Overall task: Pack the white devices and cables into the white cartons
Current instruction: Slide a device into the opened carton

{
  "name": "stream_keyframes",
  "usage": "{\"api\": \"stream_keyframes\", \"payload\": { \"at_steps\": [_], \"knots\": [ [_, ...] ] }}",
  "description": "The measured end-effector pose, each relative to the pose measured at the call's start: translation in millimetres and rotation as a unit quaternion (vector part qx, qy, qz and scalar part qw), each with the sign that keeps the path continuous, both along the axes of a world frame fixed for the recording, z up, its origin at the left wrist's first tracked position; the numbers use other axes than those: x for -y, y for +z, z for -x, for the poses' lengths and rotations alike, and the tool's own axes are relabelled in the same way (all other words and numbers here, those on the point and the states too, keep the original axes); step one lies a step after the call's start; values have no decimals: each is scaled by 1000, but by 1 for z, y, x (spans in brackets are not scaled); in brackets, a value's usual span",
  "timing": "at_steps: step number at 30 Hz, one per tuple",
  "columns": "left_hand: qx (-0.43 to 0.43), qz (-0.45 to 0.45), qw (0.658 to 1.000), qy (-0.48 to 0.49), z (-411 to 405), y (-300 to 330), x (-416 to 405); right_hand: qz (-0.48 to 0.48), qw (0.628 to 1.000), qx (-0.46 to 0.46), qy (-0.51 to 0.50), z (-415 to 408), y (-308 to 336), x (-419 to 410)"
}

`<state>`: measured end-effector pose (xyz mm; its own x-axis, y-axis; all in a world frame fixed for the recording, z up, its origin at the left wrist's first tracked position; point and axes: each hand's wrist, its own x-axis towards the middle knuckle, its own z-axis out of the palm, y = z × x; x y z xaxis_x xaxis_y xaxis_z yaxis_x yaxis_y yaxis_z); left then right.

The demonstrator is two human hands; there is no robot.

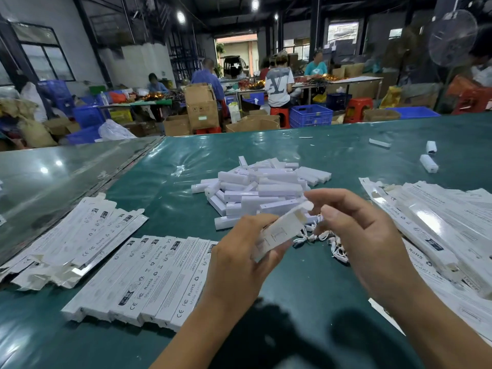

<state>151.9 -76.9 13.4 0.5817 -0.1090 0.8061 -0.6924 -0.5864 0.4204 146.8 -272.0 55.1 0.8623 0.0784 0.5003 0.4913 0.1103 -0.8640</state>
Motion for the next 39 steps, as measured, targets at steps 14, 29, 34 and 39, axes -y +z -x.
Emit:
{"api": "stream_keyframes", "payload": {
  "at_steps": [14, 29, 34, 39],
  "knots": [
    [-263, 188, 910, -259, 14, 5, 16, 203, 926, 284, -141, 9, -6, -6],
    [-209, 52, 959, -186, 18, 11, 13, 101, 969, 134, -184, 9, -12, -17],
    [-187, 0, 970, -155, 18, 10, 10, -37, 995, -85, -45, 1, -16, -17],
    [-183, -103, 976, -57, 14, 7, 5, 67, 996, -41, -34, 3, -14, -15]
  ]
}}
